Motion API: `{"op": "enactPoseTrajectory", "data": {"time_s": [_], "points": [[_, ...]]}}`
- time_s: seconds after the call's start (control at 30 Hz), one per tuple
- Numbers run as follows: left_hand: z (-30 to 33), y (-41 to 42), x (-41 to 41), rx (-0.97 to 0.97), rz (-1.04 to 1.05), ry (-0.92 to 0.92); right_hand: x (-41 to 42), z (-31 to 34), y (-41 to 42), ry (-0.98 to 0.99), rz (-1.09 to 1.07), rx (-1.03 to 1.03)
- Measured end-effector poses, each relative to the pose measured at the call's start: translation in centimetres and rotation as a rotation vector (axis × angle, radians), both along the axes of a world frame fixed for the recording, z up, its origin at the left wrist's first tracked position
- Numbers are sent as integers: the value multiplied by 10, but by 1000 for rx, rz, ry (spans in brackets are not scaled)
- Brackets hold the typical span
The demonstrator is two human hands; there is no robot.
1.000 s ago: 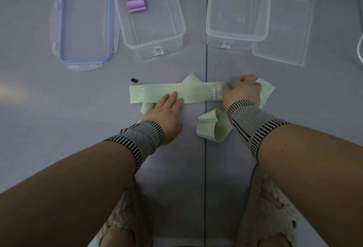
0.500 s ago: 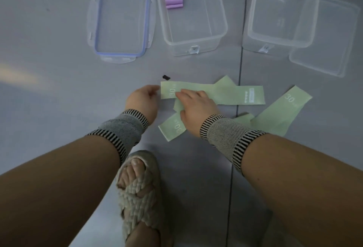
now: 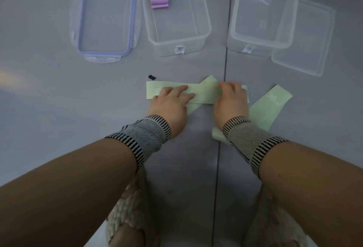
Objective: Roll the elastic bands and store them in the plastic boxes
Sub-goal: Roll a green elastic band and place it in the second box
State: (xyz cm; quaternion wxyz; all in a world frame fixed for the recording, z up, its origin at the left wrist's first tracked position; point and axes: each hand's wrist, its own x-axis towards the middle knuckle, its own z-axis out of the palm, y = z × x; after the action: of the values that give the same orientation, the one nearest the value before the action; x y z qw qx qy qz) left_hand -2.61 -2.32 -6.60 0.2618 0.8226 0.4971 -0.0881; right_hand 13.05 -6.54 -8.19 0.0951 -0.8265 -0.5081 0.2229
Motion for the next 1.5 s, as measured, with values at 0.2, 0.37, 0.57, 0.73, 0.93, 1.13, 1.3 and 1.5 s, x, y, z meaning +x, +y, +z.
{"op": "enactPoseTrajectory", "data": {"time_s": [0.2,0.37,0.57,0.73,0.93,1.13,1.3,1.5], "points": [[-2,-11,45,-105,-182,131,50,3,-6,227,-569,-69],[-1,-13,59,-73,-102,41,54,9,4,499,-492,-112],[15,-11,70,-14,121,-273,40,28,13,1003,-670,9],[58,10,59,7,301,-385,33,75,26,1047,-539,-16],[164,28,30,49,251,-406,22,173,32,587,-51,188],[269,13,12,136,276,-529,-1,289,15,445,150,373],[346,-24,6,170,313,-633,-8,370,-15,394,170,441],[403,-68,4,157,350,-816,-6,437,-64,447,187,437]]}}
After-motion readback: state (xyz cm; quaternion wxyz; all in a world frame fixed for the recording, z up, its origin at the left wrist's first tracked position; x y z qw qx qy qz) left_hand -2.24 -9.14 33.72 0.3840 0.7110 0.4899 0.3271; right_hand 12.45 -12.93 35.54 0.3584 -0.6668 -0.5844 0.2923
